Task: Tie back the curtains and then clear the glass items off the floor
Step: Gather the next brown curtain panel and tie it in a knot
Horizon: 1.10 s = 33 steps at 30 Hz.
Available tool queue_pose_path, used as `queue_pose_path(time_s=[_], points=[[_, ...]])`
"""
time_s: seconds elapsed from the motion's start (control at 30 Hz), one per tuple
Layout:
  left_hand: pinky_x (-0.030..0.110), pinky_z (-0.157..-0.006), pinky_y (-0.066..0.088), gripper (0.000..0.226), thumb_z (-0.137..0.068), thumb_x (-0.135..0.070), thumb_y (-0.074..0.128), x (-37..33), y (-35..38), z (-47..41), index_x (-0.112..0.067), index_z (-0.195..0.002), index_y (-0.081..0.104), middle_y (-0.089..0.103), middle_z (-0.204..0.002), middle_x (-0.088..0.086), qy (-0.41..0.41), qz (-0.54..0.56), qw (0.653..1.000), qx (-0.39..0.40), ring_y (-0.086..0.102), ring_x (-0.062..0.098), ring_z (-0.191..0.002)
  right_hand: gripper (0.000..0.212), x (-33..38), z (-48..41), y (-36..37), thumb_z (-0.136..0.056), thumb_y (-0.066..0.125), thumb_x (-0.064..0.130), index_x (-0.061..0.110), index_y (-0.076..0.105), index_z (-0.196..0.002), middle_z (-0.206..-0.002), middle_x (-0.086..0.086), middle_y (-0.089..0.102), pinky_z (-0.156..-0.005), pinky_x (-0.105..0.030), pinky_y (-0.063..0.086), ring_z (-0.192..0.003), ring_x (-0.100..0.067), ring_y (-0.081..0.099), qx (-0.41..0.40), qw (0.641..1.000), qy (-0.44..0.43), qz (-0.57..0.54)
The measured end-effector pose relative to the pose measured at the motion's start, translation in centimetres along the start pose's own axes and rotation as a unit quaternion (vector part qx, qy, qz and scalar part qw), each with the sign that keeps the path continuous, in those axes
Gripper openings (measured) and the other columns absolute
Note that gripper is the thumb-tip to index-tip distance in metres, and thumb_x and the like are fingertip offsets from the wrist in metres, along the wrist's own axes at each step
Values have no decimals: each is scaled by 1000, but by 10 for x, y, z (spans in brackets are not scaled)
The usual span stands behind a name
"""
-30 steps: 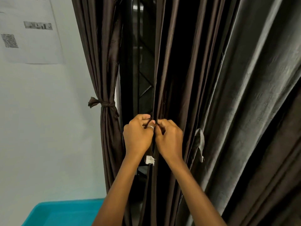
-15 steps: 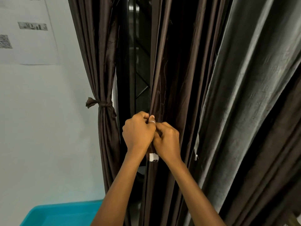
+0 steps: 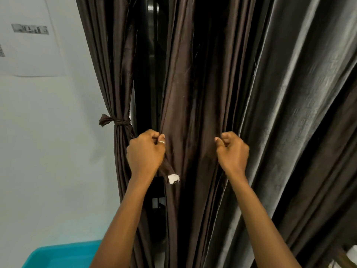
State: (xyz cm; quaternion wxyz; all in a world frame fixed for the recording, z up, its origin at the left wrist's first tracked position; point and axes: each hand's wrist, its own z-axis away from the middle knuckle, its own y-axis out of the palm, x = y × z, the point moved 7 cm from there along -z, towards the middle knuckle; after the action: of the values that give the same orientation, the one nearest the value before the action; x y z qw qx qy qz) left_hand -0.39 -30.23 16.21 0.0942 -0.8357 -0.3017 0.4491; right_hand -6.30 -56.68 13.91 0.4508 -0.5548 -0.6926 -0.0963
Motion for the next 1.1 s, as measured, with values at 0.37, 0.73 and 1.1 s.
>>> queue_pose_path(time_s=[0.37,0.73,1.1], points=[[21,-61,37,15,-93,-31,68,10,-9,-4,-19,-92,77,72,-72,-5,16,7,999,-30,58,8,-63,7,-9,12,-7,-93,71,24,17,73,-94,-84,3,73,-68,-27,50,-75,-10,66,-14,999,-27,-12],[34,-66,58,13,-93,-31,66,-27,36,14,-25,-89,77,71,-70,-9,82,65,991,87,67,7,-65,8,50,58,48,-96,67,17,17,74,-101,-89,7,67,-68,-27,56,-78,-5,66,81,980,-138,-121],[38,-65,59,47,-81,-72,54,-30,43,6,-27,-71,64,66,-60,-7,31,15,992,118,66,10,-63,14,47,63,54,-99,60,18,15,71,-90,-73,6,58,-53,-36,48,-60,-14,56,72,977,-121,-158]])
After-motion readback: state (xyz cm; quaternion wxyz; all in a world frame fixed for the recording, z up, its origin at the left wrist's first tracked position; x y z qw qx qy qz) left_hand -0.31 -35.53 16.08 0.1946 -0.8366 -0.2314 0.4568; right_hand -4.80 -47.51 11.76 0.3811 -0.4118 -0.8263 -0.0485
